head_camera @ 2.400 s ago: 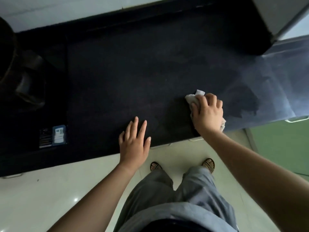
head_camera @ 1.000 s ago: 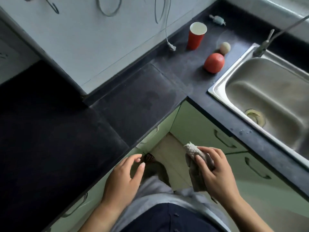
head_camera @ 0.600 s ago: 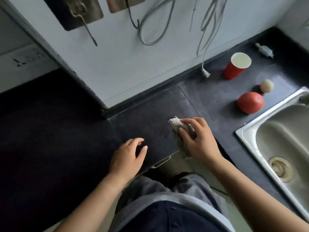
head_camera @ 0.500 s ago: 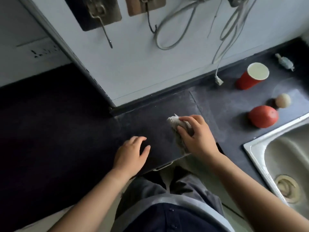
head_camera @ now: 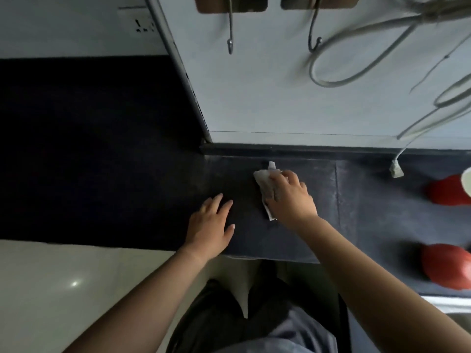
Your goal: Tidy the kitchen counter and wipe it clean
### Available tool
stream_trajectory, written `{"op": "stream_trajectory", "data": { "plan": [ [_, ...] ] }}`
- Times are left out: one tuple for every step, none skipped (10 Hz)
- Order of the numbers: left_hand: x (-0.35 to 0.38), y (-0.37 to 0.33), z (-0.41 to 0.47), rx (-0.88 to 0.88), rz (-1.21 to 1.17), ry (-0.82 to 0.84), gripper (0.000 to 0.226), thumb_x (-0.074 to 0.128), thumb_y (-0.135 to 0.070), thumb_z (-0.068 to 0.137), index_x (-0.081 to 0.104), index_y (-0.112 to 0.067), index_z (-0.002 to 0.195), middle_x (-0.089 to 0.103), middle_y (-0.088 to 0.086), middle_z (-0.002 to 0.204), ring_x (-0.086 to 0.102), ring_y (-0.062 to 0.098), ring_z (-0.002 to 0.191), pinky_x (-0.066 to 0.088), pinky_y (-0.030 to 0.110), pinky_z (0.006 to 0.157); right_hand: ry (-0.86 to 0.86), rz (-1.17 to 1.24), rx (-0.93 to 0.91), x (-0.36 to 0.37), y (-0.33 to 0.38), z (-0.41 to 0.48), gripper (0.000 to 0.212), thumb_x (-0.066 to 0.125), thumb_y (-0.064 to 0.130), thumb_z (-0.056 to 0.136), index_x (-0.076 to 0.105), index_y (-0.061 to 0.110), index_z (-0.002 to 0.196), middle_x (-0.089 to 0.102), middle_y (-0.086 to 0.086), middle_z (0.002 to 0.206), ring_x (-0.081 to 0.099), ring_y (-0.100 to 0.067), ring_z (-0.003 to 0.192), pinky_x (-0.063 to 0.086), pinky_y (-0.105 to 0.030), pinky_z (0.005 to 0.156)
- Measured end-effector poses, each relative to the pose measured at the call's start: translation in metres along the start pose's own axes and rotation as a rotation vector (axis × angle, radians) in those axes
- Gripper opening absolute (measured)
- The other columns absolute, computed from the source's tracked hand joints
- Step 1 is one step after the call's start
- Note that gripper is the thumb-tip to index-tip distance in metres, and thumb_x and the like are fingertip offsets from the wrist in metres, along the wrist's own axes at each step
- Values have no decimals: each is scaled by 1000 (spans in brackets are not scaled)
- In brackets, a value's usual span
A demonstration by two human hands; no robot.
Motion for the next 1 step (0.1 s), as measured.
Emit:
{"op": "stream_trajectory", "data": {
  "plan": [
    [-9,0,-3,12,-25,-13,57,43,-44,92,30,-22,144,21,4,155,22,24,141,32,43,108,-66,37,-19,-7,-8,-17,59,57,36,86,33,24,138,30,-4,145,38,-35,122,40,-52,96]
  ]
}}
Point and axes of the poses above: each hand's wrist, its own z-axis towards the middle knuckle, its own x-axis out of the palm, y = z × x, the point moved 3 cm from there along z, towards the middle knuckle
